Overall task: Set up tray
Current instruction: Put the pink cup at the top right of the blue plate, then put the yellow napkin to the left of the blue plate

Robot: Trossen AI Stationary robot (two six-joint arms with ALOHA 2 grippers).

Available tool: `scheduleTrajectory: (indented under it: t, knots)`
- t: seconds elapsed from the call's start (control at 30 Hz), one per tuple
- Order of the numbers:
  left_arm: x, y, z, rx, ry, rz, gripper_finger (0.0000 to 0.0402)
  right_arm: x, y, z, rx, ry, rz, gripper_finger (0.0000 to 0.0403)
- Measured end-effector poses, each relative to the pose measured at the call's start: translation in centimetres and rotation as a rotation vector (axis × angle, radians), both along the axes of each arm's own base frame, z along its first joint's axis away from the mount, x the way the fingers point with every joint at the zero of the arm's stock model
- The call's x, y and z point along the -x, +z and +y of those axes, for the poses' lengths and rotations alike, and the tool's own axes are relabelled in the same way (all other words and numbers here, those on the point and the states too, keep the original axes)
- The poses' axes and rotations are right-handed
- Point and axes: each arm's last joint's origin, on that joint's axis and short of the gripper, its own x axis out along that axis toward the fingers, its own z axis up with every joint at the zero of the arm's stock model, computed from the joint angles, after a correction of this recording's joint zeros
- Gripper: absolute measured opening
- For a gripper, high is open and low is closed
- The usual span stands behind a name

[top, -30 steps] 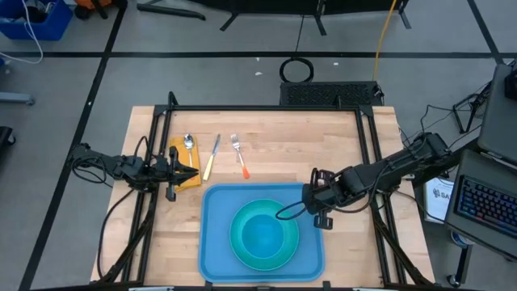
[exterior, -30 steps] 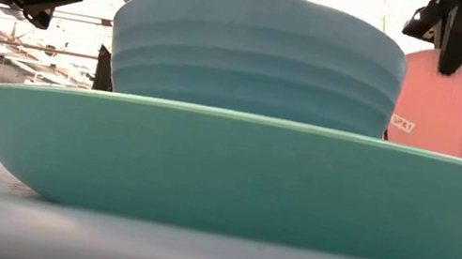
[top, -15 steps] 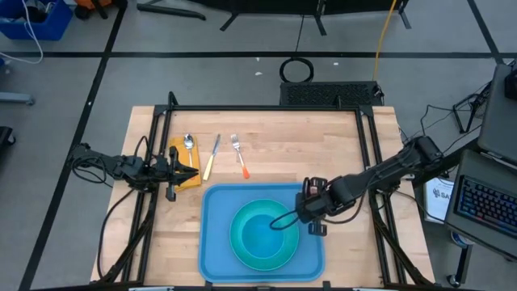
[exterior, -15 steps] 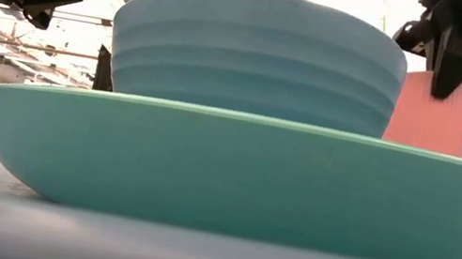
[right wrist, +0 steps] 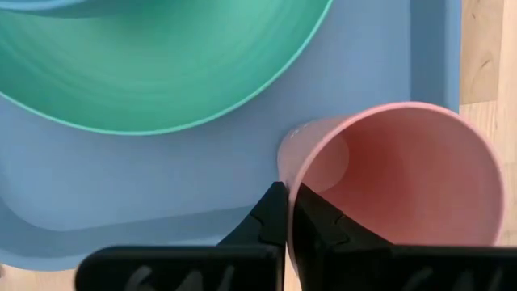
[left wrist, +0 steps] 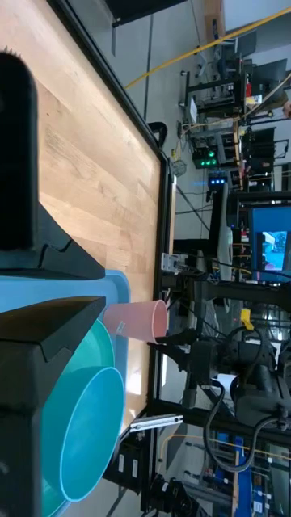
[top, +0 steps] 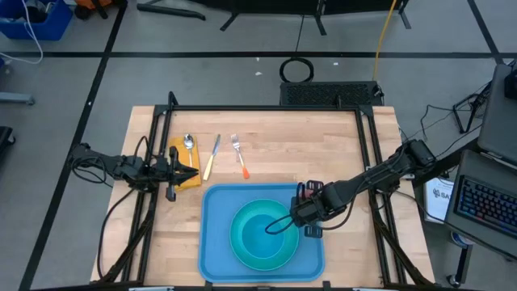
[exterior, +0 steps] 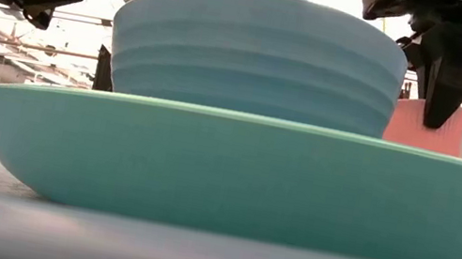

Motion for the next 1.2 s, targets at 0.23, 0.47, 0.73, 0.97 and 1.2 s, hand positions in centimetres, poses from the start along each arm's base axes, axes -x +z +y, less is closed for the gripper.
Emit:
scheduleTrajectory:
  t: [0.23, 0.47, 0.73, 0.97, 1.2]
  knots:
    - [0.0, 0.0, 0.0, 0.000, 0.000, 0.000, 0.0047, -0.2, 0.0, 0.1, -0.015, -0.004, -0.015, 0.0008]
    - [0.0, 0.0, 0.0, 0.000, 0.000, 0.000, 0.0047, -0.3, 0.0, 0.1, -0.024, -0.007, -0.022, 0.0024]
    - [0.0, 0.0, 0.0, 0.000, 0.000, 0.000, 0.0047, -0.2, 0.0, 0.1, -0.023, -0.010, -0.018, 0.0046]
    - [0.0, 0.0, 0.0, 0.000, 0.000, 0.000, 0.0047, 0.0, 0.5, 0.0, -0.031, -0.016, -0.033, 0.0073]
    - [0.0, 0.0, 0.0, 0.000, 0.000, 0.000, 0.0047, 0.8, 2.2, -0.4, -0.056, -0.026, -0.086, 0.0098]
